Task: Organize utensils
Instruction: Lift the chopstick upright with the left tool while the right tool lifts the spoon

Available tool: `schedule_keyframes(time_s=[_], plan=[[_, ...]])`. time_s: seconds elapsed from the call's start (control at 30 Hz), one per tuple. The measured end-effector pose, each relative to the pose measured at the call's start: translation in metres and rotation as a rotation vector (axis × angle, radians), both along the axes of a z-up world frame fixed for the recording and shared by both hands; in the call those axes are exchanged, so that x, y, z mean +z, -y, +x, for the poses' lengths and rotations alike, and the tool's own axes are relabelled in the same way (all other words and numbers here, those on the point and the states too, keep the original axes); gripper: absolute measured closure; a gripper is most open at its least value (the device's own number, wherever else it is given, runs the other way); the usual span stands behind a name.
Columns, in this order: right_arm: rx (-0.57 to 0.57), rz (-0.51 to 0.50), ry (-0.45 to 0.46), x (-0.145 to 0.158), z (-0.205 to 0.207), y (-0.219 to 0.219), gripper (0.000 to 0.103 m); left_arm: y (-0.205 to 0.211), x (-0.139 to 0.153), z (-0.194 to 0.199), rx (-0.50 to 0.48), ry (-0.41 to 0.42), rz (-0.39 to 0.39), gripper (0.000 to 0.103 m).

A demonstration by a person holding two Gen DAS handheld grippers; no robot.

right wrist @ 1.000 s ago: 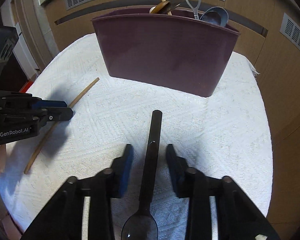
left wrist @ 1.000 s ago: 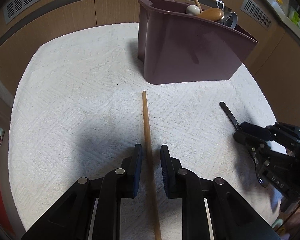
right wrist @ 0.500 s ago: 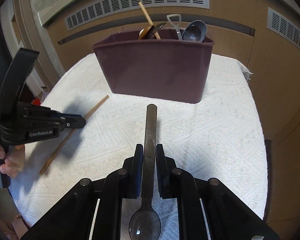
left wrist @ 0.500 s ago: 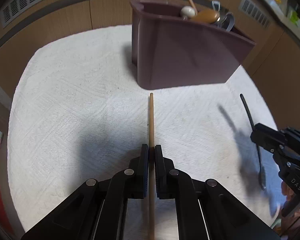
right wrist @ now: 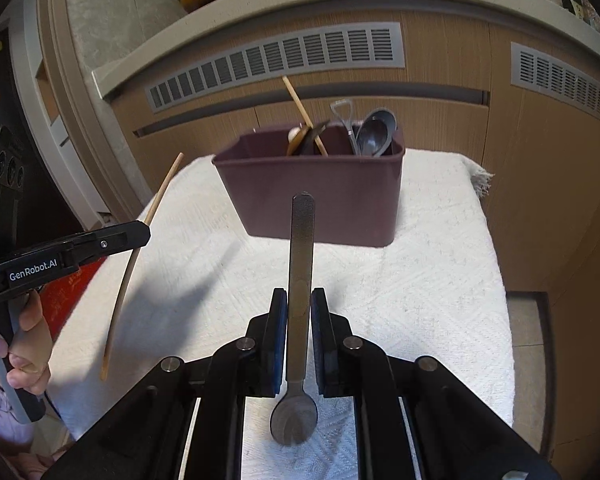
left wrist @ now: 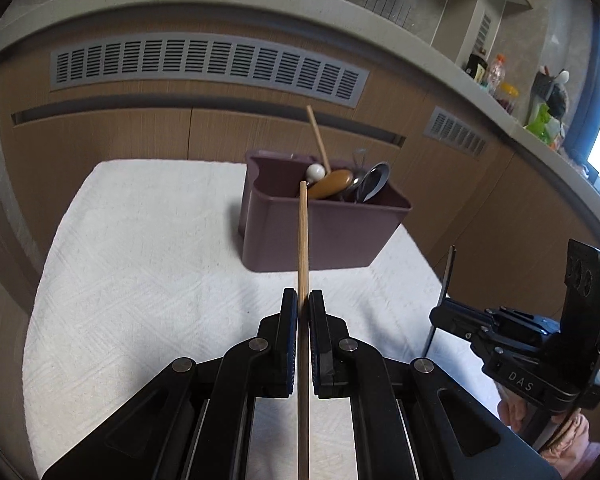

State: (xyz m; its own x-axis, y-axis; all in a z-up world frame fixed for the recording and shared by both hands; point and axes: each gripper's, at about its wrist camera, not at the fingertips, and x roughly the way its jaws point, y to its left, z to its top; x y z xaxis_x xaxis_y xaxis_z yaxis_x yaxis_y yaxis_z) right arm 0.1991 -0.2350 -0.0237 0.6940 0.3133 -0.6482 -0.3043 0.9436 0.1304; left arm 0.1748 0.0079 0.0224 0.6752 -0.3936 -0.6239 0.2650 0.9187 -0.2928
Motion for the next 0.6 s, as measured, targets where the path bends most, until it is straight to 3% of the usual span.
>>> schedule_keyframes(time_s=[0.13, 0.17, 0.47, 0.6], plan=[[0.008, 0.008, 0.030, 0.010, -0.005, -0.002, 0.094, 0.003, 0.009, -0.001, -0.012, 0.018, -0.014, 0.097], [0.009, 0.010, 0.034, 0.012, -0.005, -0.002, 0.099, 0.004, 0.009, -0.002, -0.013, 0.021, -0.014, 0.097], [0.011, -0.003, 0.062, 0.017, -0.006, 0.000, 0.099, 0.003, 0.010, -0.003, -0.013, 0.023, -0.007, 0.097], [0.015, -0.027, 0.012, 0.003, 0.007, 0.000, 0.095, -0.003, 0.007, -0.001, -0.002, 0.015, -0.011, 0.097]])
